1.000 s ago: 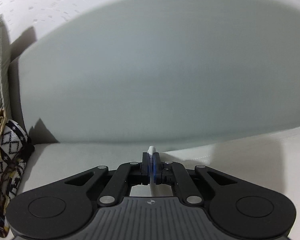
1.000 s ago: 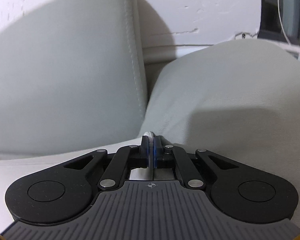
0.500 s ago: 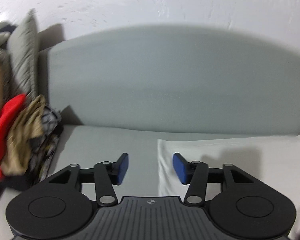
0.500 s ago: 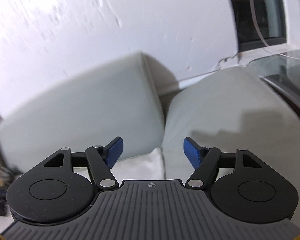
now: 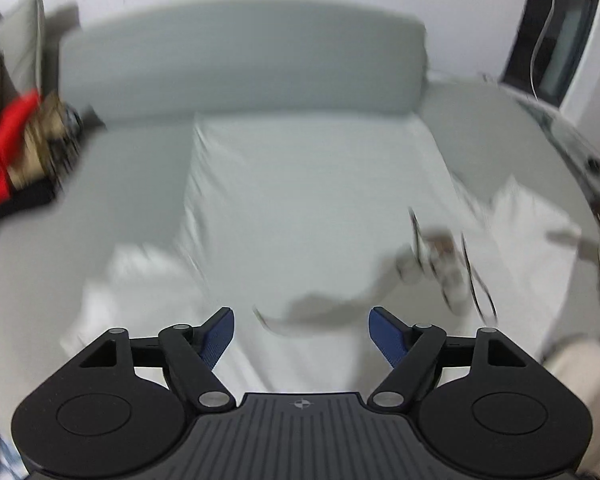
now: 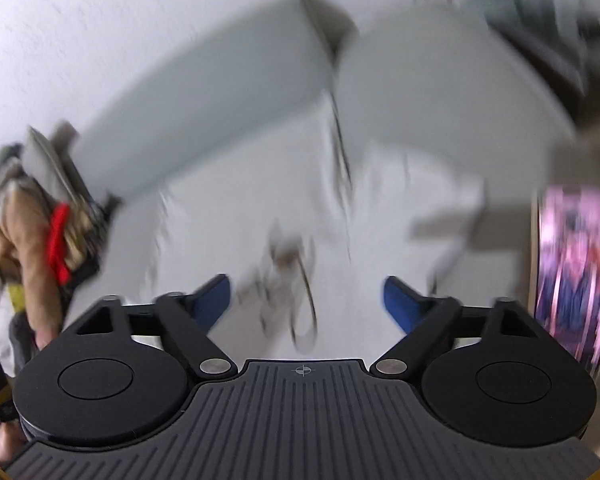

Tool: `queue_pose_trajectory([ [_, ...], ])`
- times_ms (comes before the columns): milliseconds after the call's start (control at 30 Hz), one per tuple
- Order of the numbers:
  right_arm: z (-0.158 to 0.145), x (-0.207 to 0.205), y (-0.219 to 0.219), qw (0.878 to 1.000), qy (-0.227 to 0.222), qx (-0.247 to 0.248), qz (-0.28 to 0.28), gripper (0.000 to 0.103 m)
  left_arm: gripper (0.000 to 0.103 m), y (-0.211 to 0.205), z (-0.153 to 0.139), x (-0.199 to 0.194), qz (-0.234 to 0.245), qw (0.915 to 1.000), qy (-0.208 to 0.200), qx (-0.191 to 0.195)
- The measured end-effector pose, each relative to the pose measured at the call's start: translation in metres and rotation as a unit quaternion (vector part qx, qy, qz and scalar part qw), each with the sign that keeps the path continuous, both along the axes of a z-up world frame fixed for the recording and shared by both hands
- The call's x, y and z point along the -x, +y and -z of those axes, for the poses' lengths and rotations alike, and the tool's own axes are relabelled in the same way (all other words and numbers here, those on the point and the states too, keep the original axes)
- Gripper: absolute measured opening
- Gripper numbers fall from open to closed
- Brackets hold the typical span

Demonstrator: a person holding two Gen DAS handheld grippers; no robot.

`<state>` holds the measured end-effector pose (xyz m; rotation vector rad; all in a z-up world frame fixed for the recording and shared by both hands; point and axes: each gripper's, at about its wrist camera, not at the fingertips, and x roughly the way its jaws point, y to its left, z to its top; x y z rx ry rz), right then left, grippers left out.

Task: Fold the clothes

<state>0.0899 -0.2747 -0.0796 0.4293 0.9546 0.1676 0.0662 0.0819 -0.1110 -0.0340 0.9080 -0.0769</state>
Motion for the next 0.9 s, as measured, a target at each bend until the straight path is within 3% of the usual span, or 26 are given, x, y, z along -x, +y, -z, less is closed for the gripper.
queue_pose_trajectory([
  [33,0.015,0.006,0.007,1.000,0.010,0.007,-0.003,0.048,0.073,-0.004,0.011,0.006,-0.009,0.9999,-0.003,-0.003],
  [67,0.026,0.010,0.014,1.000,0.012,0.018,-0.010,0.035,0.073,-0.010,0.017,0.013,-0.023,0.9997,-0.007,-0.010],
  [133,0.048,0.018,0.028,0.999,0.016,0.041,-0.025,0.032,0.072,-0.021,0.027,0.026,-0.051,0.9982,-0.016,-0.025],
  [267,0.074,0.029,0.055,0.995,0.010,0.075,-0.064,0.032,0.071,-0.029,0.039,0.035,-0.039,0.9988,-0.013,-0.026],
  [567,0.080,0.000,0.094,0.989,-0.017,0.103,-0.104,0.033,0.068,-0.051,0.053,0.007,-0.014,0.9994,-0.008,-0.029],
  [700,0.094,0.002,0.104,0.983,-0.009,0.135,-0.127,0.032,0.069,-0.045,0.076,0.005,-0.031,0.9992,0.024,0.010],
  [900,0.093,0.021,0.097,0.979,0.030,0.153,-0.132,0.034,0.072,-0.042,0.074,0.020,-0.037,0.9979,0.051,0.019],
])
